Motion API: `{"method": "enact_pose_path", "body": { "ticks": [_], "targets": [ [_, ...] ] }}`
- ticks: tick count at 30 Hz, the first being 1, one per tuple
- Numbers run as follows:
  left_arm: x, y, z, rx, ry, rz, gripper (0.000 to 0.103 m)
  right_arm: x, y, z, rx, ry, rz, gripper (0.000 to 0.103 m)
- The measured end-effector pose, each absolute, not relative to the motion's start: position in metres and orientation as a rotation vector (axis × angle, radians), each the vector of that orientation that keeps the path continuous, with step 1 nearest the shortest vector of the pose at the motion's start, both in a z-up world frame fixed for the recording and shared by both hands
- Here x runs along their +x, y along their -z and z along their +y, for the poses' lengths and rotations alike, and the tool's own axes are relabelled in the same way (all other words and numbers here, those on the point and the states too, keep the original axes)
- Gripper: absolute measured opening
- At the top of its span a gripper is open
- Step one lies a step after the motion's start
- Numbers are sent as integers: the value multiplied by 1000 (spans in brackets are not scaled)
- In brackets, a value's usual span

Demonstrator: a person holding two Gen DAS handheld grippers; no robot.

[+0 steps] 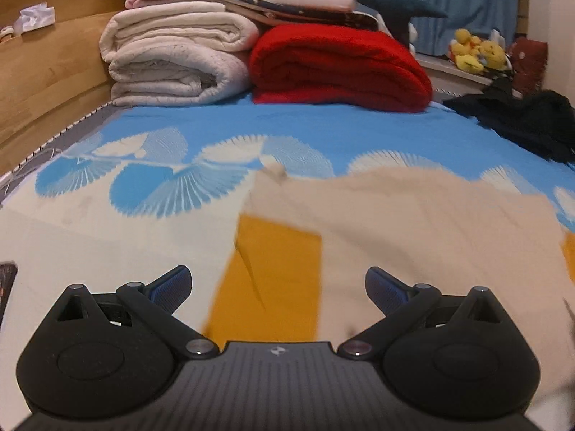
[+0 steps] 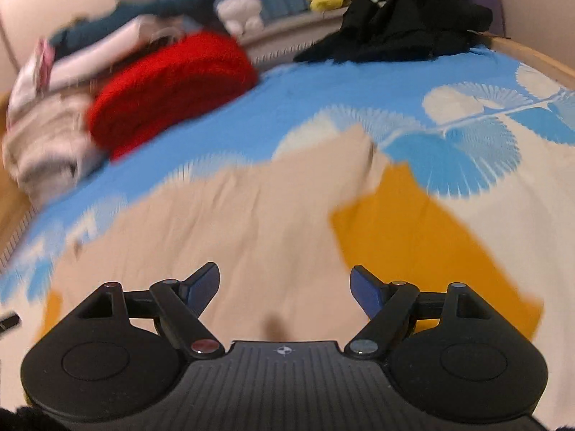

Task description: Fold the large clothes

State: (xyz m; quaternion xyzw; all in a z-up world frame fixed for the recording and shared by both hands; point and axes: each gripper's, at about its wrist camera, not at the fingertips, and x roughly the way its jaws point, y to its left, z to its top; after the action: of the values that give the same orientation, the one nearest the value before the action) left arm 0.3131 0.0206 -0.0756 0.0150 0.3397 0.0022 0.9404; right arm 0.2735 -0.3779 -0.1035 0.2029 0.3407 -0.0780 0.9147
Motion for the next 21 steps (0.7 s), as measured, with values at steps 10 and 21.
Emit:
{"method": "enact_pose_path", "body": {
  "ticks": [10, 21],
  "targets": [
    [291, 128, -3, 113, -11, 724, 103, 256, 113, -326, 251, 88, 754, 81],
    [330, 158, 2, 183, -119, 750, 103, 282, 151, -334, 104, 78, 774, 81]
  ]
}}
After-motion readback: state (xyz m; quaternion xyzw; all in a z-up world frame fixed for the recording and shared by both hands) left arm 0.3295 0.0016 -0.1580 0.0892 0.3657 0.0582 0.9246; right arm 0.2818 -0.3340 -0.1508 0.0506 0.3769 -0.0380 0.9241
